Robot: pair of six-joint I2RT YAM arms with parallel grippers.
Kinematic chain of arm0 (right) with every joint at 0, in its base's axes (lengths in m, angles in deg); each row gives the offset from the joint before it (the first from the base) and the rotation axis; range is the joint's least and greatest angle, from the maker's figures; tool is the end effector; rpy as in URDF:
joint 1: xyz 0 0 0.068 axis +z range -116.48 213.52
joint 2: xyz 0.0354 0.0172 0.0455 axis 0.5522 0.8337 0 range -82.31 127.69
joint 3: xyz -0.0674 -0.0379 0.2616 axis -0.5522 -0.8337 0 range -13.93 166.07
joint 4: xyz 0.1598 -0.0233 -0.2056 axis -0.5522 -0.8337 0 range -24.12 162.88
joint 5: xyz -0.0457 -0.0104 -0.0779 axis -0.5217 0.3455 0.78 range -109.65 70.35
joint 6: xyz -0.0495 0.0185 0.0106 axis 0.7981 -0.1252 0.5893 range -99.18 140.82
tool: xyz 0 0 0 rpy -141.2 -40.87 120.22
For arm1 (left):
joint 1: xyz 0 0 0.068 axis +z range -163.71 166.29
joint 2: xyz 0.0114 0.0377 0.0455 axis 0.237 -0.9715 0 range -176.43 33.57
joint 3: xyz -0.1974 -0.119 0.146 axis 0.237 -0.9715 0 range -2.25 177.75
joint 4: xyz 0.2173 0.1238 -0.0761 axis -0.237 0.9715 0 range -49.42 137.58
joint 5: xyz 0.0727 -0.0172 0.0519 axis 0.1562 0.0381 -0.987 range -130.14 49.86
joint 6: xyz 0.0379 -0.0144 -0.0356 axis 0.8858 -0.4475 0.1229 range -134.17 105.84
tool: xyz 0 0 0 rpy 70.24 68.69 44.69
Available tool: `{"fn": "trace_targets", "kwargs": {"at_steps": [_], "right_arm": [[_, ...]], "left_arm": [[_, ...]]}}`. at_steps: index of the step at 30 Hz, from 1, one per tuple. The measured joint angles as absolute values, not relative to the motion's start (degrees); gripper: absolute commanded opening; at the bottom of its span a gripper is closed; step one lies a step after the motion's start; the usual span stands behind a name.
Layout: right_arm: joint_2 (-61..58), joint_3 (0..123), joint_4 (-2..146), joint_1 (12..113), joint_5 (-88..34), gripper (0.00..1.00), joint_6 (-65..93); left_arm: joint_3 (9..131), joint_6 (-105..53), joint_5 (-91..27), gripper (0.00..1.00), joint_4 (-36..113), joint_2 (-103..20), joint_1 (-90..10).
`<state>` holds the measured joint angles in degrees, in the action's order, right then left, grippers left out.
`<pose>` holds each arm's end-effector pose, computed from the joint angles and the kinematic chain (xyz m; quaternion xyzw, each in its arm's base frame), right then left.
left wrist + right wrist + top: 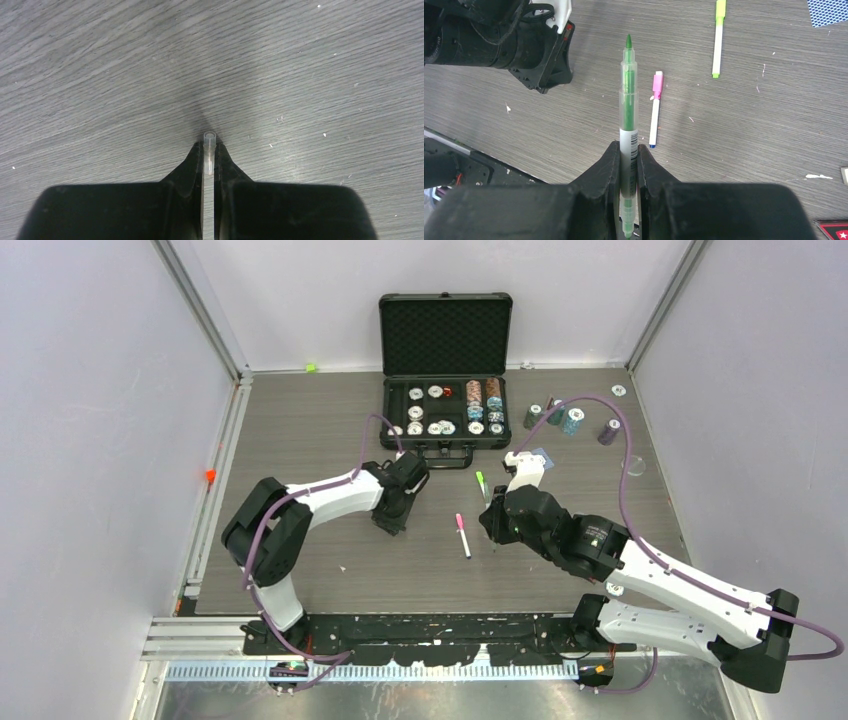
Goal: Insert the pens into the pen caps
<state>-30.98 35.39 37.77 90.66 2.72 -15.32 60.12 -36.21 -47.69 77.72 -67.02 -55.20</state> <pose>0.1130 0.1500 0.3066 -0.0752 0.8794 0.1983 0.4262 0.2471 -0.2123 0.1628 0.1589 0.9769 -0.0114 0.1424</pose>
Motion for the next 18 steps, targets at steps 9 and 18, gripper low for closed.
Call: {"fn": "trace_targets", "kwargs": {"at_steps": [9,18], "right_arm": [[-31.79,34.56,38.36,90.66,2.72,0.01,-15.28],[-36.27,30.03,45.42,90.66,0.34,0.01,-12.68]], "left_arm": [[60.19,-36.40,-47.21,0.00,77.70,-66.83,-55.16],[59.16,-38.20,-43.24,0.00,76.26,-58.61,-54.94]]}}
